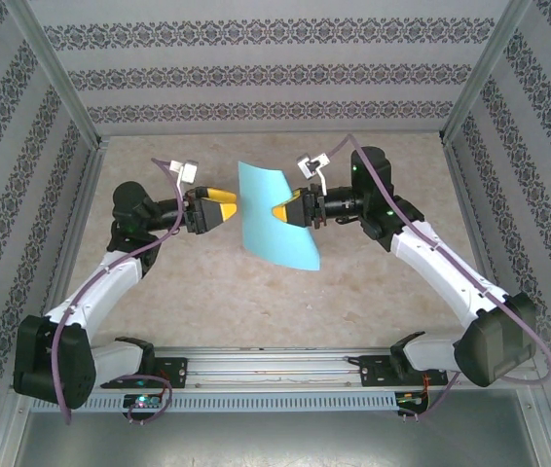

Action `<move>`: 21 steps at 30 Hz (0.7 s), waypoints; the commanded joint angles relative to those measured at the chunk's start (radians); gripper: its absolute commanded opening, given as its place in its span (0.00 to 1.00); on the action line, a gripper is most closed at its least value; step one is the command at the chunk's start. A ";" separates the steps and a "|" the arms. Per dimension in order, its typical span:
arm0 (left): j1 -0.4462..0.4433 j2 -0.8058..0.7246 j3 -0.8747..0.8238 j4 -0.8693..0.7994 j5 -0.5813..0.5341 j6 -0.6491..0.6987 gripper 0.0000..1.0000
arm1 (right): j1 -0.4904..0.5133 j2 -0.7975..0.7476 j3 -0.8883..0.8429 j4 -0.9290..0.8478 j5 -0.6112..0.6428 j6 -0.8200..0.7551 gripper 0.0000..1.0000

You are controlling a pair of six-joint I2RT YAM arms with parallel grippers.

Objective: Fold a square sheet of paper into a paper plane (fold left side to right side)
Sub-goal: Place a square sheet of paper at the center of the table.

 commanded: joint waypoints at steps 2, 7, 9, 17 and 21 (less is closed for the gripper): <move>-0.045 0.013 0.049 0.006 0.051 0.048 1.00 | 0.015 0.006 0.036 0.039 -0.028 0.005 0.28; -0.064 0.017 0.058 -0.009 0.066 0.054 0.81 | 0.007 0.024 0.030 0.037 0.023 0.000 0.28; -0.066 0.017 0.060 -0.006 0.077 0.048 0.61 | -0.005 0.024 0.019 0.040 0.055 0.001 0.29; -0.067 0.023 0.087 -0.255 0.012 0.177 0.05 | -0.041 0.004 -0.010 0.005 0.128 -0.012 0.45; -0.067 0.056 0.124 -0.516 -0.074 0.294 0.01 | -0.078 -0.031 -0.050 -0.055 0.259 -0.027 0.66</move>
